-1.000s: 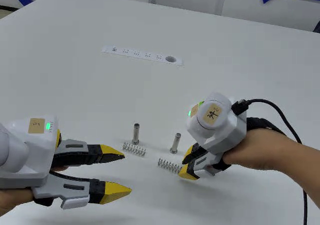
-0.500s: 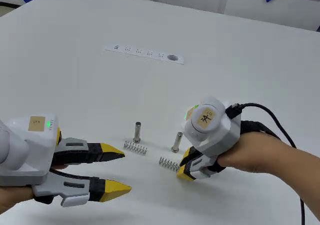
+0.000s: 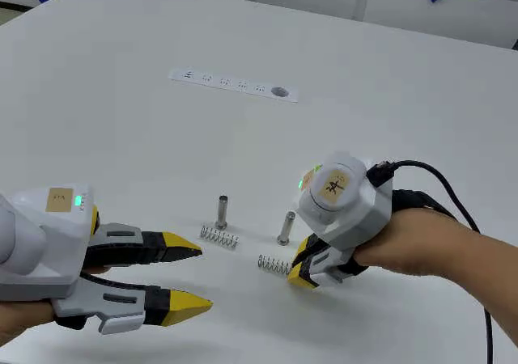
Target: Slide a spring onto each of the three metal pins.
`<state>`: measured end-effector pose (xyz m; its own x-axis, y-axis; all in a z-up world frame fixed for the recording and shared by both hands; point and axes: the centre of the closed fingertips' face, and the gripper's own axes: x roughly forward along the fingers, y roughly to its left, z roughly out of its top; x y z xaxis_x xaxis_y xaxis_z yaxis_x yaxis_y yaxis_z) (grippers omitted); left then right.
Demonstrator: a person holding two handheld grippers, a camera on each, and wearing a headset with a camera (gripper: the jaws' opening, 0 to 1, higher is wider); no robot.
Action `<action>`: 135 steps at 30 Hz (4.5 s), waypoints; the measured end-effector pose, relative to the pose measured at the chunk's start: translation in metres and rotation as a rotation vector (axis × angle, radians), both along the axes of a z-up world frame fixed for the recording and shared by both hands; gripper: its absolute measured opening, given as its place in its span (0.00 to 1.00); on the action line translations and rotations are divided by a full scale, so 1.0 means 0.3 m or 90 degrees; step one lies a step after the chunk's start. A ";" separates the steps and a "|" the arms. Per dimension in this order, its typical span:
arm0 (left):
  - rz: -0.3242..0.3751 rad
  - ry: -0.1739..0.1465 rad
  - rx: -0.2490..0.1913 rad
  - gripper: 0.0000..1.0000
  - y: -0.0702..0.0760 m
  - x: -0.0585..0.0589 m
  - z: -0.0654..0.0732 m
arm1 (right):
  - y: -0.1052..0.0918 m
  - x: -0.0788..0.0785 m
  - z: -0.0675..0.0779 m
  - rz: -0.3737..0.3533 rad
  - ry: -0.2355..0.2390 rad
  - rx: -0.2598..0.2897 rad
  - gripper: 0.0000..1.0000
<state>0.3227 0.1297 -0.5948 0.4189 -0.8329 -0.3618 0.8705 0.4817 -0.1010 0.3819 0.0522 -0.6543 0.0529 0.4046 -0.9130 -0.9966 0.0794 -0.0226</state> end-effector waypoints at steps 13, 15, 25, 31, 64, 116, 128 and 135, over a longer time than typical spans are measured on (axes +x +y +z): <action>-0.004 -0.001 -0.002 0.39 -0.007 -0.004 0.003 | 0.012 0.004 0.079 0.019 -0.023 0.006 0.11; -0.004 -0.001 -0.002 0.39 -0.007 -0.005 0.003 | 0.011 0.004 0.084 0.021 -0.023 0.003 0.11; -0.007 -0.002 -0.003 0.38 -0.011 -0.007 0.006 | 0.006 0.000 0.099 0.026 -0.022 -0.003 0.11; -0.008 -0.001 -0.003 0.38 -0.012 -0.011 0.006 | 0.000 -0.002 0.113 0.025 -0.017 -0.005 0.11; 0.015 -0.013 -0.010 0.39 0.017 -0.015 0.016 | 0.024 0.117 0.360 0.067 -0.051 -0.052 0.11; 0.106 -0.006 -0.029 0.71 0.106 -0.001 0.018 | 0.056 0.141 0.241 0.106 -0.015 -0.136 0.11; 0.116 -0.005 -0.029 0.70 0.120 -0.004 0.014 | 0.067 0.141 0.183 0.106 0.005 -0.150 0.11; 0.119 -0.003 -0.028 0.70 0.123 -0.004 0.010 | 0.058 0.139 0.143 0.097 0.012 -0.152 0.11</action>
